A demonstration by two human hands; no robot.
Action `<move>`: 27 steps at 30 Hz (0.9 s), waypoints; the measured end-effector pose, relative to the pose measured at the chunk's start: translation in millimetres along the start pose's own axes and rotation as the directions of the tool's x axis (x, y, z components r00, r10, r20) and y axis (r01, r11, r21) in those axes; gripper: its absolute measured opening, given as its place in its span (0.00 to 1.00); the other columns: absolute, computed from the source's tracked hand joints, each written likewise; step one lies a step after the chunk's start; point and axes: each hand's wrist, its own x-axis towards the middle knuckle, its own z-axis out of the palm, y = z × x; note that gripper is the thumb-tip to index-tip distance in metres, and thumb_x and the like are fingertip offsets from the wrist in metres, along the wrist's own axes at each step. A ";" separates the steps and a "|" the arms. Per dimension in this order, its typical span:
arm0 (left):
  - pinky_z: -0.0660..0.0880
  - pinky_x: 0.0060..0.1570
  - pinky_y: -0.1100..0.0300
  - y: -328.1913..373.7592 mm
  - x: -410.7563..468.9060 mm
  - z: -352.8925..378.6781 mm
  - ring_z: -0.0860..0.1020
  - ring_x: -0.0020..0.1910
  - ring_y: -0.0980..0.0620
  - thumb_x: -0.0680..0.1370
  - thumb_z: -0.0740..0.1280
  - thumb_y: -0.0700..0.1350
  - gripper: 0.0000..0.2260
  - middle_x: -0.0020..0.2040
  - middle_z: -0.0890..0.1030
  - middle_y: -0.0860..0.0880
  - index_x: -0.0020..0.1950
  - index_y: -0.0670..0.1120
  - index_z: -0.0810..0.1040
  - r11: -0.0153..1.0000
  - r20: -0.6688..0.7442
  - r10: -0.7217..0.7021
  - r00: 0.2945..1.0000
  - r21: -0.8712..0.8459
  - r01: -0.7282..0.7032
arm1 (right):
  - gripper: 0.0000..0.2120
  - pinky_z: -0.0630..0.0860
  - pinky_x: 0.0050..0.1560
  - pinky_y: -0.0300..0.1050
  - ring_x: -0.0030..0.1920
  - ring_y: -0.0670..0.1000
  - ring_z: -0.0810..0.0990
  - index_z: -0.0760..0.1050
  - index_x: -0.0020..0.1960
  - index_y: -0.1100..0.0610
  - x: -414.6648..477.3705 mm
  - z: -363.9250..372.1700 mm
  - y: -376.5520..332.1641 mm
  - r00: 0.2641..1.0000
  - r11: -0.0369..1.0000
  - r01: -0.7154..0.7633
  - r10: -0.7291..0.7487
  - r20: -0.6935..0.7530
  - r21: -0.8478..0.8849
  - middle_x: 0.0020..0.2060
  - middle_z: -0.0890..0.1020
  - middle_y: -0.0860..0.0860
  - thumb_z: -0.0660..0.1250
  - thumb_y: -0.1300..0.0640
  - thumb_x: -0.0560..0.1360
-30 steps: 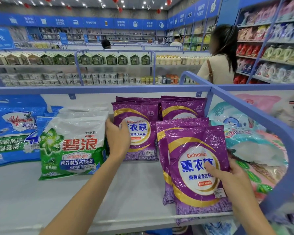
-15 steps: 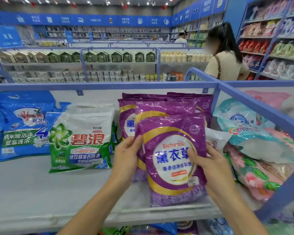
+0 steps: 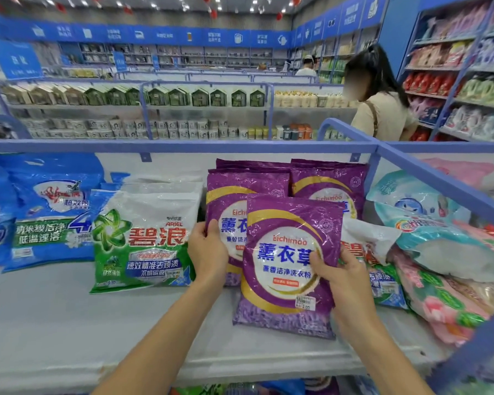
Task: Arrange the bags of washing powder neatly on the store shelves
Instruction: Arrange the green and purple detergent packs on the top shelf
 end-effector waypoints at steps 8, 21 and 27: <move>0.78 0.42 0.57 4.2 -7.6 -15.5 0.84 0.47 0.52 0.85 0.59 0.55 0.16 0.50 0.85 0.50 0.62 0.46 0.77 0.999 0.153 -0.030 0.988 0.041 0.024 | 0.15 0.85 0.48 0.57 0.48 0.60 0.88 0.81 0.59 0.58 -3.2 17.8 -13.7 0.999 0.993 -0.014 0.010 0.035 0.119 0.49 0.88 0.58 0.73 0.67 0.73; 0.83 0.54 0.47 -7.3 -29.9 -39.6 0.84 0.53 0.51 0.80 0.70 0.48 0.13 0.57 0.83 0.51 0.63 0.51 0.74 0.996 0.158 0.002 0.987 0.092 -0.017 | 0.10 0.84 0.56 0.54 0.50 0.51 0.87 0.80 0.58 0.55 47.8 63.3 20.3 0.995 0.975 0.101 -0.097 0.031 -0.196 0.49 0.88 0.50 0.72 0.52 0.79; 0.83 0.51 0.51 -6.9 -31.6 -38.9 0.84 0.53 0.51 0.81 0.70 0.48 0.13 0.56 0.84 0.51 0.65 0.49 0.76 0.995 0.160 0.028 0.987 0.092 -0.043 | 0.06 0.82 0.53 0.47 0.49 0.46 0.84 0.81 0.54 0.52 38.4 5.6 -10.7 0.935 0.833 0.265 -0.346 -0.084 -0.486 0.47 0.85 0.46 0.73 0.56 0.78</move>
